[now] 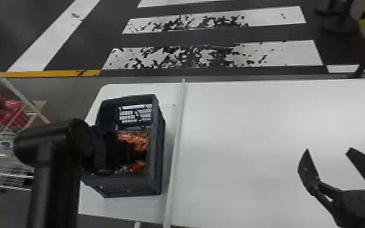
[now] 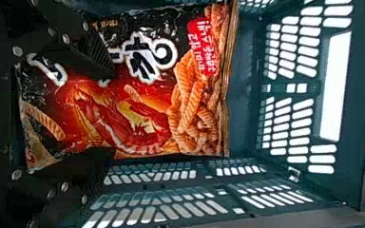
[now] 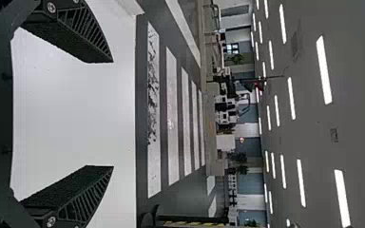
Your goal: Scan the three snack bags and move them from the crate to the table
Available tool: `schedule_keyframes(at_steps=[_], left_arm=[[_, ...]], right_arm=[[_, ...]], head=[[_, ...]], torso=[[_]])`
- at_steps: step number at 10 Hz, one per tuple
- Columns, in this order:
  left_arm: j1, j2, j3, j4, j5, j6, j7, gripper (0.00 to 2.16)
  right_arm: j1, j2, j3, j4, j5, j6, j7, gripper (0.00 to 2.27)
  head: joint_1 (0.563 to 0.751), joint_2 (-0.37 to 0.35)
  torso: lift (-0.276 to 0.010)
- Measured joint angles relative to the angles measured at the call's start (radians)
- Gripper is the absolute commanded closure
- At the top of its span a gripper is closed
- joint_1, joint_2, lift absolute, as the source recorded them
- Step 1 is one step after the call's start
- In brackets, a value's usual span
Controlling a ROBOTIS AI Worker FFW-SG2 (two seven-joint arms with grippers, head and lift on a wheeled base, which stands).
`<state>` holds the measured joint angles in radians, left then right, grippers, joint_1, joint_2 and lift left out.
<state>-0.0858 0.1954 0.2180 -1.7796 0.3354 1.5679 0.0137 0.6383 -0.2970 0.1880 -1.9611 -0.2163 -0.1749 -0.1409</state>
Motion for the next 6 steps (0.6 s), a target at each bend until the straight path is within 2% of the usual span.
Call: schedule_keyframes(at_steps=[1,2,4,6], left_arm=[[0.003,0.001,0.019,0.007,0.001,0.002,-0.053,1.14],[0.008,0.0,0.038,0.006,0.004,0.002,-0.065,1.44],[0.026,-0.002,0.054,-0.022,0.005,0.002,-0.059,1.72],[0.063,-0.002,0.07,-0.084,0.006,0.002,-0.059,1.79]], right_arm=[[0.0,-0.004,0.004,0.002,0.0,-0.001,-0.004,0.09],[0.001,-0.007,0.007,0.002,0.0,-0.002,-0.005,0.09],[0.013,-0.008,0.008,0.002,-0.003,-0.025,-0.006,0.09],[0.024,-0.007,0.009,-0.001,-0.009,-0.045,-0.006,0.09]], head=[[0.695,0.176],[0.695,0.181],[0.695,0.189],[0.695,0.202]], torso=[[-0.062],[-0.062],[-0.062],[-0.062]])
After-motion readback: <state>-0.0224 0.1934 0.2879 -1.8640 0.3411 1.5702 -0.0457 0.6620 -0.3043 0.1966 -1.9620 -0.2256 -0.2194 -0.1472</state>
